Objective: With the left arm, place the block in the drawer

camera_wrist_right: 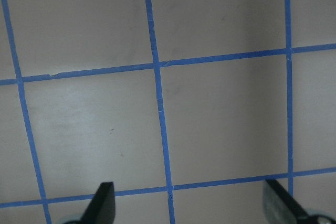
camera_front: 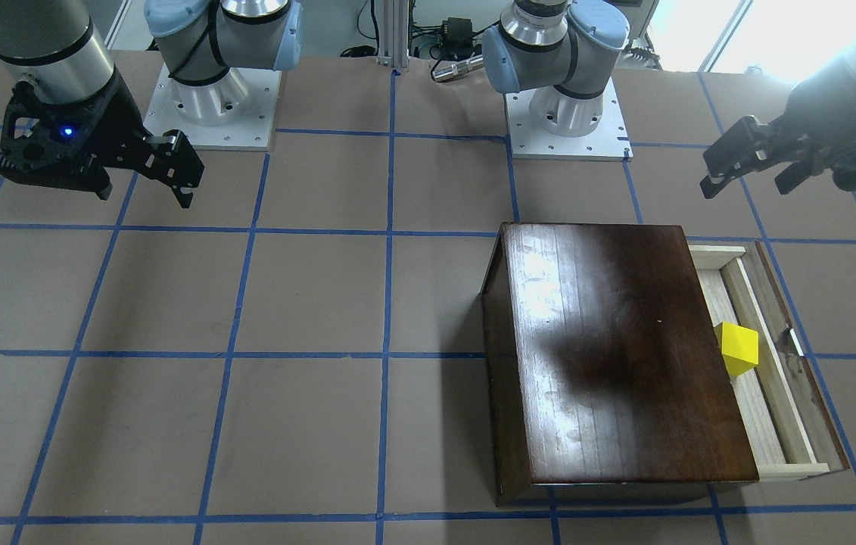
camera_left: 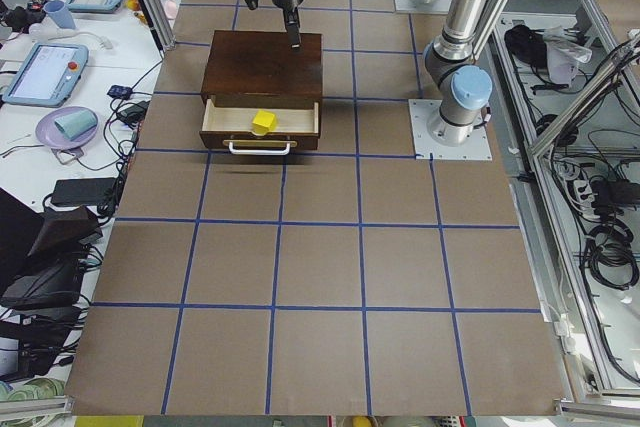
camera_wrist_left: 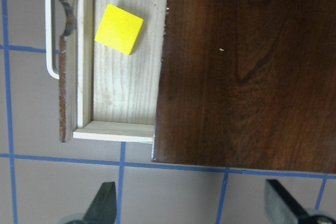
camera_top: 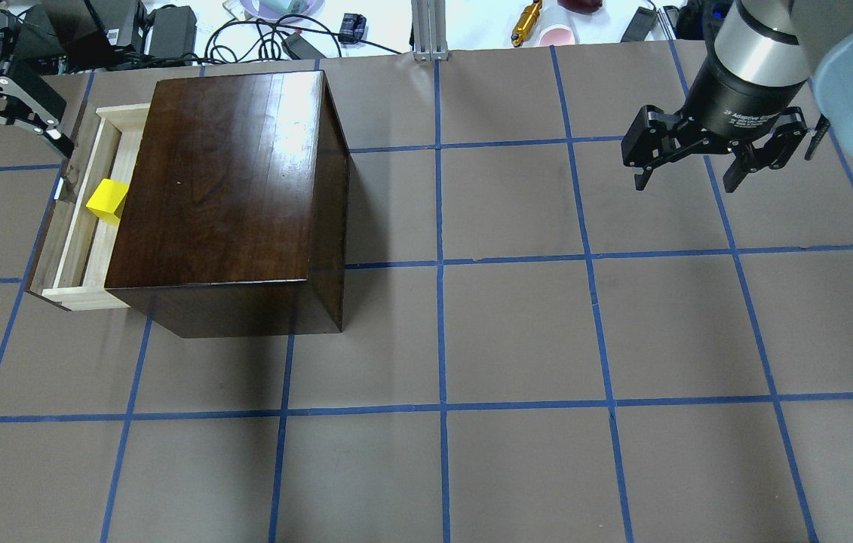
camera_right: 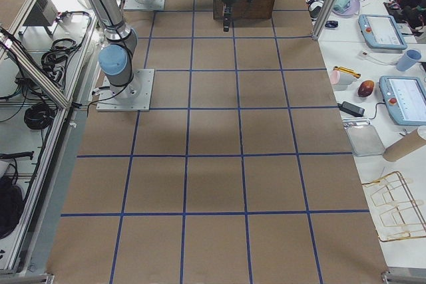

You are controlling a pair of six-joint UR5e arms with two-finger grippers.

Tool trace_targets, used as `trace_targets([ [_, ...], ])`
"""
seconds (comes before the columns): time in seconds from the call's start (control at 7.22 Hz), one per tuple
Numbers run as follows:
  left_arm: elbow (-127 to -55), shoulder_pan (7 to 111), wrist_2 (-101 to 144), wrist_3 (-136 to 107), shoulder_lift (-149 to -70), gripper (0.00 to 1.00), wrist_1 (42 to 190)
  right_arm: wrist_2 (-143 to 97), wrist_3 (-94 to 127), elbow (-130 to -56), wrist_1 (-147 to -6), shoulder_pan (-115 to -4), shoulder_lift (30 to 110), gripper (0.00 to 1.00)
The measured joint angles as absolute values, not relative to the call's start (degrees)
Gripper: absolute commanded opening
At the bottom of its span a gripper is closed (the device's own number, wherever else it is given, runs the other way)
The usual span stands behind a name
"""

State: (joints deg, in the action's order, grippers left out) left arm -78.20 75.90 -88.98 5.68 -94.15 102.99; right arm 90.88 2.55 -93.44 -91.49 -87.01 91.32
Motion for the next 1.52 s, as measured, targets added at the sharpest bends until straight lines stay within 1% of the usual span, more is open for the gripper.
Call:
trace_targets([
  [0.55, -79.90, 86.53, -89.15, -3.09, -95.01, 1.00, 100.82, 90.88, 2.55, -93.43, -91.49, -87.01, 91.32, 1.00],
  [0.97, -82.62, 88.46, -90.56, -3.59, -95.02, 1.00, 93.96, 90.88, 2.55, -93.43, -91.50, -87.01, 91.32, 1.00],
  [1.52, -82.74, 88.33, -90.71, -3.09, -95.03, 1.00, 90.19, 90.88, 2.55, -93.43, -91.49, -87.01, 91.32, 1.00],
])
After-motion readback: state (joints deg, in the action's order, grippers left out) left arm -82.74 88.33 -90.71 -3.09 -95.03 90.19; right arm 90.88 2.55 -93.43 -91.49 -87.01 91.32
